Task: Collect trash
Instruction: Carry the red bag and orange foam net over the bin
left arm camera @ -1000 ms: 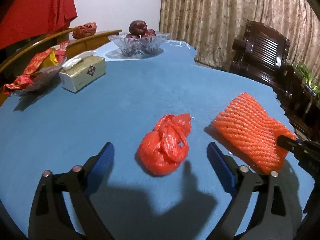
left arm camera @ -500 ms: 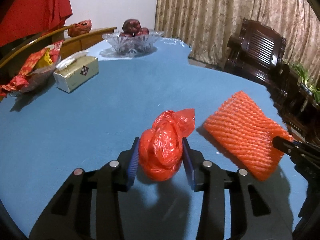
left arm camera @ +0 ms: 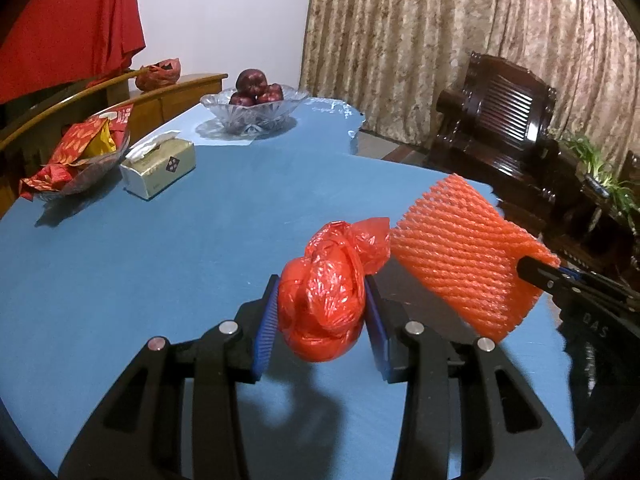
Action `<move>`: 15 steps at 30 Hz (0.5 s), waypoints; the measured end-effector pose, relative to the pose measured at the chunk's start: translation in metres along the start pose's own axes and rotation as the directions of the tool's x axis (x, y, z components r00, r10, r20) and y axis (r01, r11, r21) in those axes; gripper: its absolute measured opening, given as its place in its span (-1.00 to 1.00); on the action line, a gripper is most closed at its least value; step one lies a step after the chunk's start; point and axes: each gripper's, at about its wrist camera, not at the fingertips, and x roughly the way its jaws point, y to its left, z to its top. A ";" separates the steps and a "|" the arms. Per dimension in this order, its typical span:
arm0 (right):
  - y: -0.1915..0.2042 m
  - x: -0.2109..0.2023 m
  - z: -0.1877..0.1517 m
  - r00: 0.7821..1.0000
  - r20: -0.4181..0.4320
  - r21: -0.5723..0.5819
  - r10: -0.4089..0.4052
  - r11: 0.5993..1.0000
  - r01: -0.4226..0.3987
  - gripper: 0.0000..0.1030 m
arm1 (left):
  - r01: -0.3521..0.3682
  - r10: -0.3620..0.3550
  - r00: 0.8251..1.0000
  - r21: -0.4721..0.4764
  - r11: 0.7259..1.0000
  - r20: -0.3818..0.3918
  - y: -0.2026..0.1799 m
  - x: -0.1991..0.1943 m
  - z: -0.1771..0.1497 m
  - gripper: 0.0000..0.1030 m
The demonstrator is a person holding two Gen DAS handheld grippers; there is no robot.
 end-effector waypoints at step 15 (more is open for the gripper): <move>-0.020 -0.085 -0.009 0.996 0.079 0.036 -0.037 0.999 0.035 -0.74 | 0.070 -0.072 0.994 0.032 0.997 0.076 -0.044 -0.071 -0.001 -0.24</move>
